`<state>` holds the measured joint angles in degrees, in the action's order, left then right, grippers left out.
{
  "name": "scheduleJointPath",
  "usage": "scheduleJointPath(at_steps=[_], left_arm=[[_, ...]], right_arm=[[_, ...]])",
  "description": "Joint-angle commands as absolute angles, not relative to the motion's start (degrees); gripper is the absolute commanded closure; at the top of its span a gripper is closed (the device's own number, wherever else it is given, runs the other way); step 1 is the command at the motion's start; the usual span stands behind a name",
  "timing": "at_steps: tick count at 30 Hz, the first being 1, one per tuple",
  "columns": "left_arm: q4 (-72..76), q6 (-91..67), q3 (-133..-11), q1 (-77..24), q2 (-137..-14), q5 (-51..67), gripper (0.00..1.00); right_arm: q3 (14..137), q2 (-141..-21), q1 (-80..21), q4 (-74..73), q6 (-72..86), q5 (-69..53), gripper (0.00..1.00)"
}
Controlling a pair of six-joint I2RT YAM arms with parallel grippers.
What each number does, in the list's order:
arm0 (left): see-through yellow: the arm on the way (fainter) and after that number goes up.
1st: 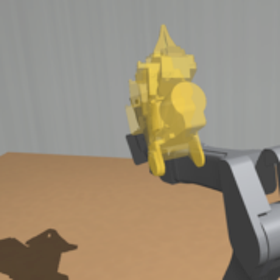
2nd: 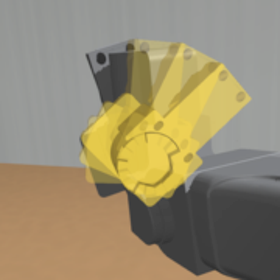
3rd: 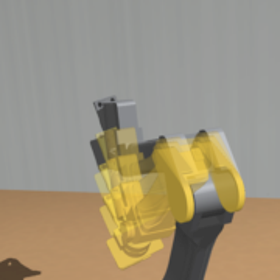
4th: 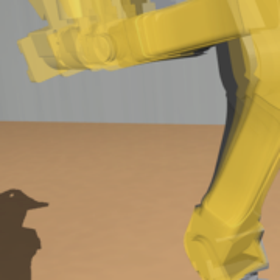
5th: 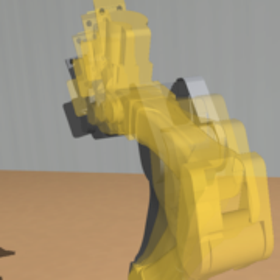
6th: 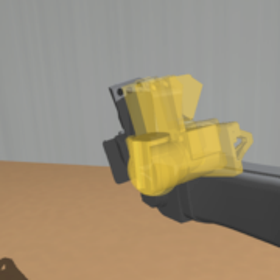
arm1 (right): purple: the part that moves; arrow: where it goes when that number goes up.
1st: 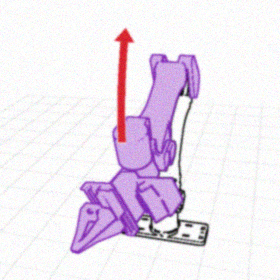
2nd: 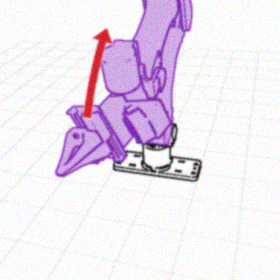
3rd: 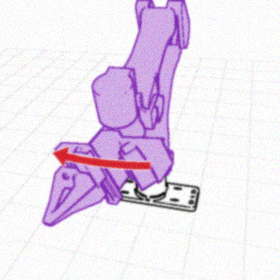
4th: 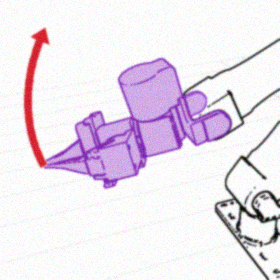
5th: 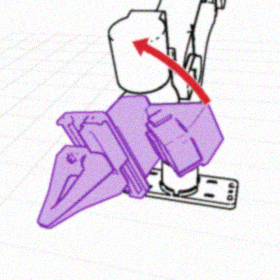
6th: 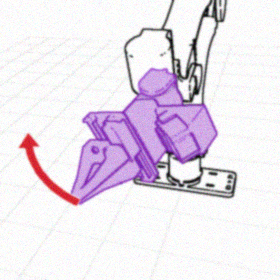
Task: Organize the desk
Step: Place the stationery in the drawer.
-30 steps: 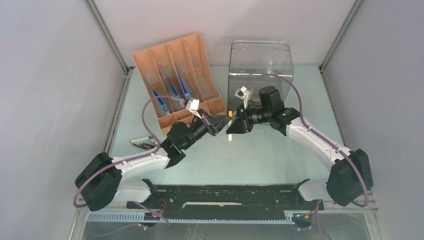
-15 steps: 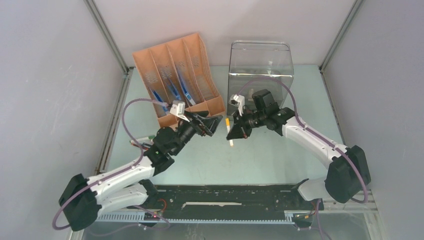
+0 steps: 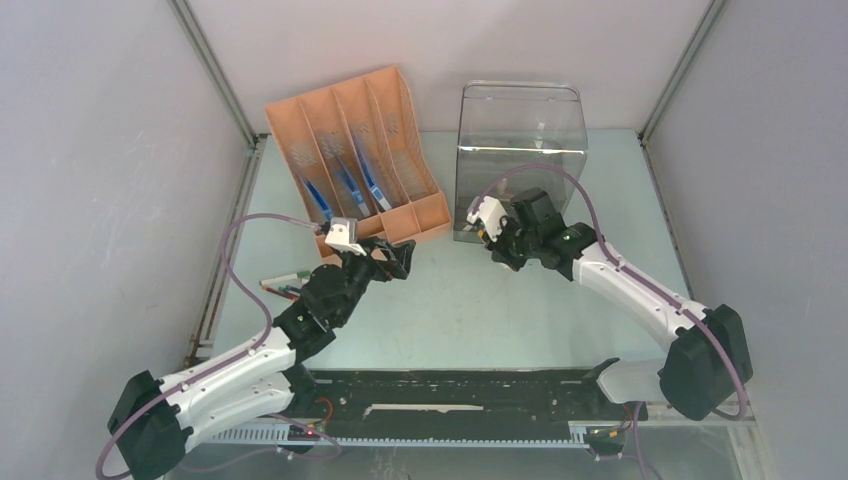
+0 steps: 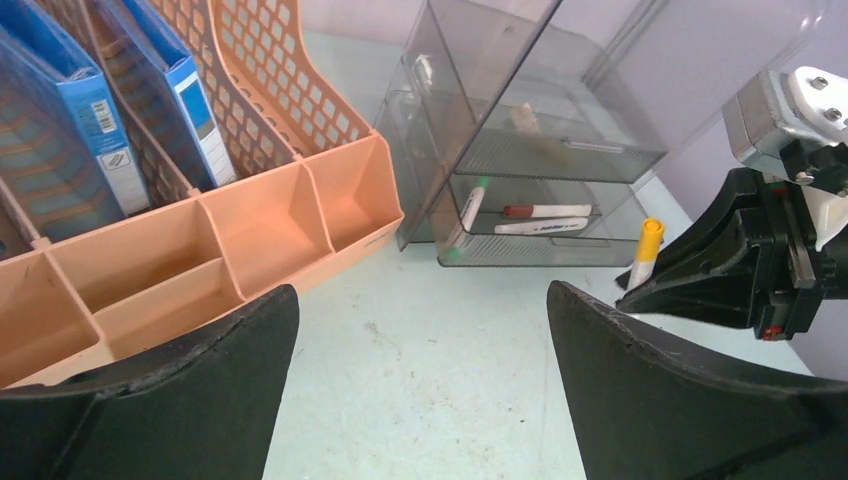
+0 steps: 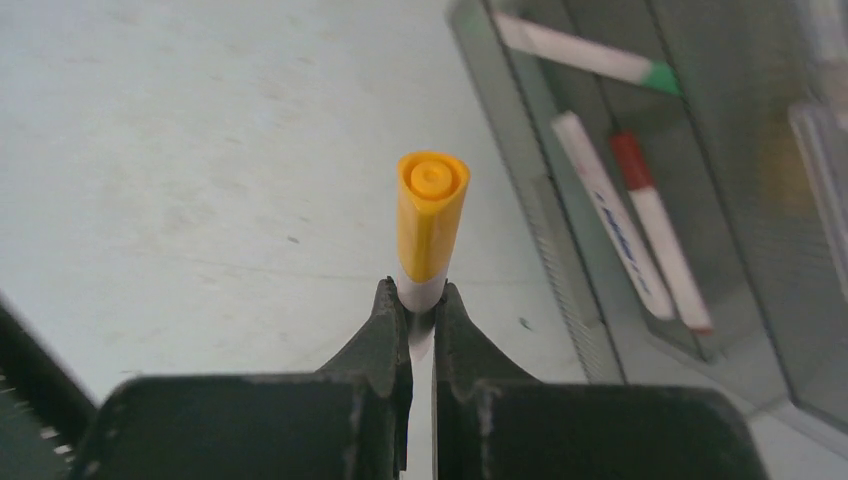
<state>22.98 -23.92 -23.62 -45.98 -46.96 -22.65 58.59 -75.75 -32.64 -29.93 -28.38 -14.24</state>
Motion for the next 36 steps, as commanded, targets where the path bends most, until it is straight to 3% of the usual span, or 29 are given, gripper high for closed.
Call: scheduleJointPath(at_steps=[1,11,31,36], left_arm=[[23.85,-23.11,-23.56,-45.19,-46.93,-24.81,0.00],[24.14,-24.06,-22.43,-44.57,-47.52,-25.21,0.00],[24.02,-25.86,-20.73,-43.43,-47.05,-25.20,0.00],[23.96,-26.07,-20.16,-43.32,-46.25,-25.20,0.00]], right_arm=[[56.23,-72.97,-30.60,-22.59,-31.03,-0.43,1.00],[53.64,-72.72,-25.93,-15.42,-30.94,8.45,1.00],[49.59,-76.97,-27.40,-0.53,-35.42,21.40,1.00],[49.59,-78.99,-27.47,0.83,-35.12,21.69,0.95]])
